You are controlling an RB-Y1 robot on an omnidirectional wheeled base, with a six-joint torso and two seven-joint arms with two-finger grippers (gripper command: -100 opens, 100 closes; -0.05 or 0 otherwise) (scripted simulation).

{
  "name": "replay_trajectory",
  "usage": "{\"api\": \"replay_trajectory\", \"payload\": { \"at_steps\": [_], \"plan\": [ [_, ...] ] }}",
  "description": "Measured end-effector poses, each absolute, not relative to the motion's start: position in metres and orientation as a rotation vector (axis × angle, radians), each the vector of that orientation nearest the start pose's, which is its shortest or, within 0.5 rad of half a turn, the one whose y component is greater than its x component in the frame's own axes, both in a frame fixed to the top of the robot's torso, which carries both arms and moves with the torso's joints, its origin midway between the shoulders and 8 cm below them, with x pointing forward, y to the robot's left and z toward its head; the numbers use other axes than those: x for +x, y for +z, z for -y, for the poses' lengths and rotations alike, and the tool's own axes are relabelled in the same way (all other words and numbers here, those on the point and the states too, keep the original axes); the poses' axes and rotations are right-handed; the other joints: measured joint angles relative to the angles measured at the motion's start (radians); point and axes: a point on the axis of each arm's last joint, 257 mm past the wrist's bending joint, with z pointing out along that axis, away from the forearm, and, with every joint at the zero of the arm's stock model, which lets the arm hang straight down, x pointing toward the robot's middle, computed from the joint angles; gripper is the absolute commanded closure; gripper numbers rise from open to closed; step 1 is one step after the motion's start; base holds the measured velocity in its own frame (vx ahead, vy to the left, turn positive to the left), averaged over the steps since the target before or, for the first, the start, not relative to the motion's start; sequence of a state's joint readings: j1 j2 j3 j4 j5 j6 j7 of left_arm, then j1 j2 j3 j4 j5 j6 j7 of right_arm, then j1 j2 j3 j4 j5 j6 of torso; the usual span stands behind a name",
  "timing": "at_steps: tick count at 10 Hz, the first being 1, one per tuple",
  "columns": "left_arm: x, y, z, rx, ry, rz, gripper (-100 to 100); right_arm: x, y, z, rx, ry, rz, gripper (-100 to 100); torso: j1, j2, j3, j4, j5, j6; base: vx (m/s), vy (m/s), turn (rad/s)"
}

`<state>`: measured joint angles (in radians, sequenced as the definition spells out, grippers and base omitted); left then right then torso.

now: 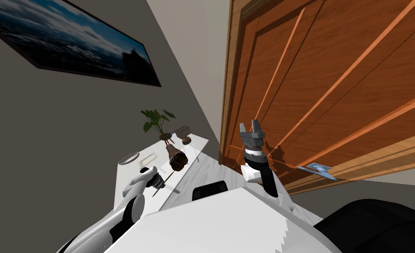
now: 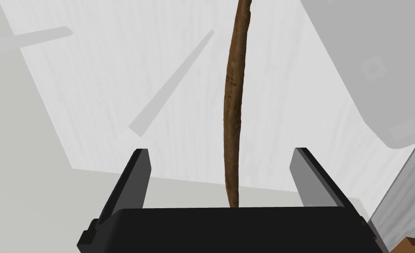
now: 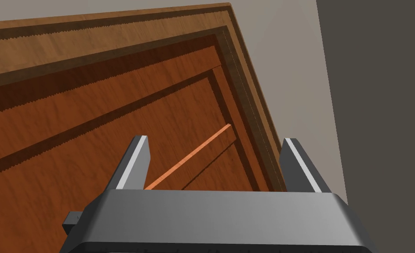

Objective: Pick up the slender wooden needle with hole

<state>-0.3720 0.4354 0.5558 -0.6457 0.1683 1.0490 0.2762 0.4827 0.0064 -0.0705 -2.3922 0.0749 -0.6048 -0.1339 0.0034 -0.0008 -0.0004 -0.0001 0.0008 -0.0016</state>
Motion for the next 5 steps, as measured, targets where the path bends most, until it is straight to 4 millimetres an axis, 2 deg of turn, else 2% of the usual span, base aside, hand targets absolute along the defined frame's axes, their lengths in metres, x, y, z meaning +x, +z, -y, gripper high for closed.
{"api": "replay_trajectory", "payload": {
  "at_steps": [3,5],
  "plan": [
    [0.325,-0.518,-0.488,-2.932,-0.079,-0.954,-100,0.297,0.094,0.276,0.454,1.365,-0.472,0,0.001,0.000,0.000,0.000,0.000,0.000,0.006,0.057,-0.059],
    [0.323,-0.520,-0.482,-2.955,-0.069,-0.942,-100,0.297,0.094,0.276,0.454,1.365,-0.472,0,-0.001,0.000,0.000,0.000,0.000,0.000,0.001,0.011,-0.005]
  ]
}}
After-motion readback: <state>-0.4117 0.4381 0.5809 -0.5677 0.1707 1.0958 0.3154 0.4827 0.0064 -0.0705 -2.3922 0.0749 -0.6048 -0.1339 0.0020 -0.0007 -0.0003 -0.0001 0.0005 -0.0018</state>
